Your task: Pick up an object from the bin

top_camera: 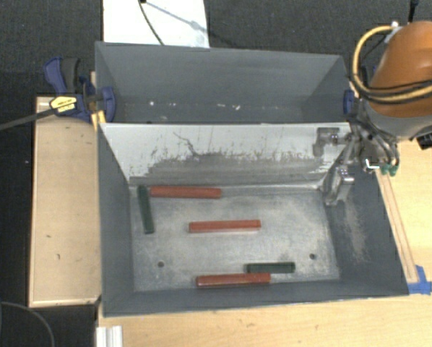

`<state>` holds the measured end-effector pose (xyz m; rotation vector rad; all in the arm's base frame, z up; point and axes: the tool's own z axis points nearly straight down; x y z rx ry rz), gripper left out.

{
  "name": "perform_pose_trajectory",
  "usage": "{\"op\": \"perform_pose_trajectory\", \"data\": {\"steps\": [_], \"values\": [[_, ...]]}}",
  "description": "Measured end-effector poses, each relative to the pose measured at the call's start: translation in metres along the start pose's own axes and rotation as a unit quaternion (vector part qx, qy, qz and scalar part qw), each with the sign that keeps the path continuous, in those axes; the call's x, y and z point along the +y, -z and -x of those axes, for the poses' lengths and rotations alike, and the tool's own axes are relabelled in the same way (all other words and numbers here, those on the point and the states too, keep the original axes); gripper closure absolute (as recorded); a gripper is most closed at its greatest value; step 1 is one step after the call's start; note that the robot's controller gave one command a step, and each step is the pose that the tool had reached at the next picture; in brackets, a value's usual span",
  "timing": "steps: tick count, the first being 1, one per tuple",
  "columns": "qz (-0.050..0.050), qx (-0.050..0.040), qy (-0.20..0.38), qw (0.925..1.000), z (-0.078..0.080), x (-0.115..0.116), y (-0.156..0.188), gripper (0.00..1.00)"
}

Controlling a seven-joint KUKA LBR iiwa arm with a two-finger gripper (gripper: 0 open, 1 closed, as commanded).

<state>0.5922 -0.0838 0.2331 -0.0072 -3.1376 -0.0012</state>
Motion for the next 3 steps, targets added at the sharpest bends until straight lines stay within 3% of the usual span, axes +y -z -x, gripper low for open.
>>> {"op": "perform_pose_trajectory", "data": {"steps": [1,2,3], "values": [[0.002,0.0007,-0.022,0.9998,-0.005,0.074,-0.085,0.0],[0.001,0.0007,0.02,0.9998,-0.022,0.107,-0.167,0.0],[0.0,-0.0014,0.052,0.9986,-0.041,0.135,-0.163,0.0]]}}
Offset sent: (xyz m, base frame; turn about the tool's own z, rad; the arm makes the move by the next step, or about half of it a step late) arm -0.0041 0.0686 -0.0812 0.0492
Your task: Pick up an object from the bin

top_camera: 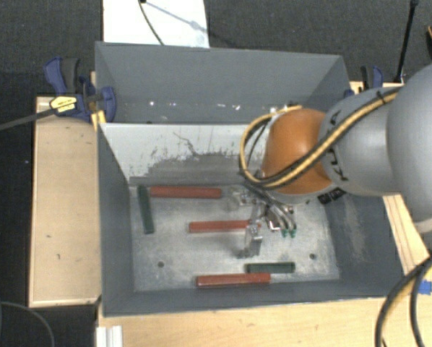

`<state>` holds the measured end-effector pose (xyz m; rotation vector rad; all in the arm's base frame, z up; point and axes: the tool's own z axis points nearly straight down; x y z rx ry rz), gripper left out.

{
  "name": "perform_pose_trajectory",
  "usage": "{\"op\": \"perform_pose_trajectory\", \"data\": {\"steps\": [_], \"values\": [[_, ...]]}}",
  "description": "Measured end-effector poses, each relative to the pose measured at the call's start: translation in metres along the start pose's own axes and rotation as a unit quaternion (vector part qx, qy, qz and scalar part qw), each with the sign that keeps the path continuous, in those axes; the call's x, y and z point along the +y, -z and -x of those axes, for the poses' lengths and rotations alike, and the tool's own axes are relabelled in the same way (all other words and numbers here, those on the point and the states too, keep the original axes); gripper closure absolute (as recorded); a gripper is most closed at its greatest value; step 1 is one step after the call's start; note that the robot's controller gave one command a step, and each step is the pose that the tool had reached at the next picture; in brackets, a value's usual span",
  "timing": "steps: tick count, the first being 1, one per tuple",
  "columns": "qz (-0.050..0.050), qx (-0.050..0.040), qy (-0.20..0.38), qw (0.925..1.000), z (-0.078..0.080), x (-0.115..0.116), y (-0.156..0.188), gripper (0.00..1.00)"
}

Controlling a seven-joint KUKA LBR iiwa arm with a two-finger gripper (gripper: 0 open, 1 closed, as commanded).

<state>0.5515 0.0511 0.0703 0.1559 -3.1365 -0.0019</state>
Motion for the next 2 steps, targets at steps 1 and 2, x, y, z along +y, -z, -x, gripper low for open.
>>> {"op": "perform_pose_trajectory", "data": {"steps": [1,2], "values": [[0.0,-0.0009,0.0,1.0,0.001,-0.001,0.0,1.0],[-0.001,-0.0051,-0.009,0.9999,-0.041,-0.011,0.143,1.0]]}}
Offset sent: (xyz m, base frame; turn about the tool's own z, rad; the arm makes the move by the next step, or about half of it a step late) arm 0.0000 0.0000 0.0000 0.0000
